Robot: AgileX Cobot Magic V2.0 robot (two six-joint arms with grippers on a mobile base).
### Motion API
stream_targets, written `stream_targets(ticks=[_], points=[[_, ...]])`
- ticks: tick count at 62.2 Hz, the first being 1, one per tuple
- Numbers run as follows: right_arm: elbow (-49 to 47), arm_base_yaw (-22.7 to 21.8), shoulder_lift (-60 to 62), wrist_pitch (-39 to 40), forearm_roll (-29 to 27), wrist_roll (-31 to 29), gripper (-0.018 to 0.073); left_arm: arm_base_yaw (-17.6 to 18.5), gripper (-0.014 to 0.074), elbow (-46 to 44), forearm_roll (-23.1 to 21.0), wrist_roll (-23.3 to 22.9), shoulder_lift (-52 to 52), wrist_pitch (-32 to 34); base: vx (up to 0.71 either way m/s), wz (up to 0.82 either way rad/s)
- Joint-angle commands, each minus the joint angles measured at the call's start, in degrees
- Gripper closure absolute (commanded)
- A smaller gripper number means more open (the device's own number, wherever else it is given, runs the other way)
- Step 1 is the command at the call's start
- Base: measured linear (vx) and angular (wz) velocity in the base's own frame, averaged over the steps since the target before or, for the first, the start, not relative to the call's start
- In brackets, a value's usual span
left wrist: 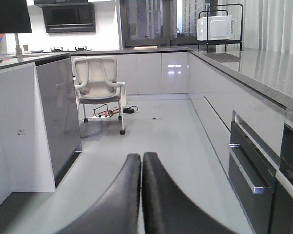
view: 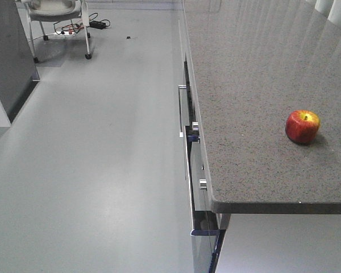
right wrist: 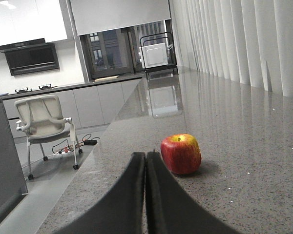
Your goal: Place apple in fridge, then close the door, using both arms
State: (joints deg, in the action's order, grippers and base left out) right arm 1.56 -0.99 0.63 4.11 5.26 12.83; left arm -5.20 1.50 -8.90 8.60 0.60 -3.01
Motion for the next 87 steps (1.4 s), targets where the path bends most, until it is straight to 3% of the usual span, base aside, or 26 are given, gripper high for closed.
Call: stream_targets(ticks=[1, 70, 82, 87], points=[[0.8, -0.3, 1.0, 4.0, 0.3, -0.3, 0.0563, 0.1, 0.0603, 1.2, -0.3, -0.5, 0.9, 3.9, 0.00, 0.00], [0.8, -0.3, 1.0, 4.2, 0.3, 0.3, 0.0563, 0.1, 0.0603, 1.2, -0.3, -0.5, 0.9, 3.9, 0.00, 0.00], [0.4, -0.3, 1.0, 6.1, -5.3, 4.0, 0.0563, 0.1, 0.0603, 1.2, -0.3, -0.5, 0.9, 3.9, 0.00, 0.00], [-1.9, -0.3, 0.9, 3.0, -5.9, 3.7, 0.0563, 0.1, 0.0603, 1.2, -0.3, -0.5, 0.9, 3.9, 0.00, 0.00]])
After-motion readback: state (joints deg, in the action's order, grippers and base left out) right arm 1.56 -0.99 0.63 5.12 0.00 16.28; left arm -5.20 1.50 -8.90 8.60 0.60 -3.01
